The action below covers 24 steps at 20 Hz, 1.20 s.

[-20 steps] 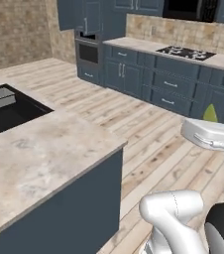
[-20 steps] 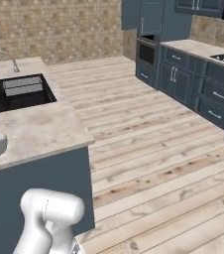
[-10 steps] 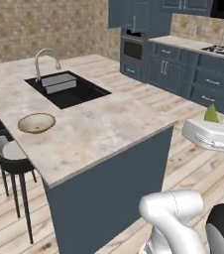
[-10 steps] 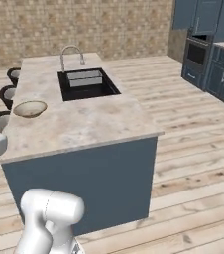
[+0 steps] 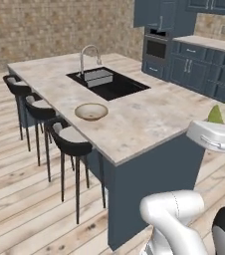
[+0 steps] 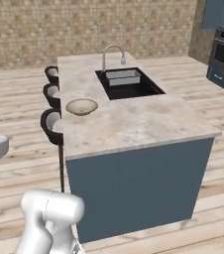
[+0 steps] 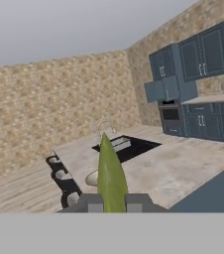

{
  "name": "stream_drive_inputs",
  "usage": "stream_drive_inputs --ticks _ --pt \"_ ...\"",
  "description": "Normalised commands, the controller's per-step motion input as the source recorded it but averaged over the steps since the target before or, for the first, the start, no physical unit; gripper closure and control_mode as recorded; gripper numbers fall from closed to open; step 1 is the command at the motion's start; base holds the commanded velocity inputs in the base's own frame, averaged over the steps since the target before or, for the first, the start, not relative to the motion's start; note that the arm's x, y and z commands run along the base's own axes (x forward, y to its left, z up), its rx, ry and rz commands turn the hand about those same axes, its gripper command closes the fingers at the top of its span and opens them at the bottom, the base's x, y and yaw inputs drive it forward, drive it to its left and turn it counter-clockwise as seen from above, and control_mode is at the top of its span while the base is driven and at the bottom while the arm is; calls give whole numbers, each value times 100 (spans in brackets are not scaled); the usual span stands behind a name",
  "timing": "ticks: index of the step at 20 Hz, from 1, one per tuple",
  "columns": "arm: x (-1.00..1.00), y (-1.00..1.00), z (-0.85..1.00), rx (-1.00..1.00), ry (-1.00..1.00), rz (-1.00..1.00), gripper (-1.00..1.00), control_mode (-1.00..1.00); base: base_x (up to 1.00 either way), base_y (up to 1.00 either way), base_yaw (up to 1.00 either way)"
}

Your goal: There is a bowl on the dining counter. Grab a lemon wedge from the fridge and place it in the bowl. Then get the liquor bottle and glass cup from the cabinet and place them next to the bowl.

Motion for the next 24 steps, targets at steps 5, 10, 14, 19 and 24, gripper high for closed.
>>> stream_drive_inputs --ticks 5,10,14,19,24 --pt "0 0 0 0 0 0 100 100 26 100 -10" --pt "0 0 0 0 0 0 100 100 31 94 -25" --pt "0 0 0 0 0 0 100 100 31 82 -35" --pt "0 0 0 0 0 0 100 100 33 85 -45" --pt "0 0 0 0 0 0 100 100 38 63 -48"
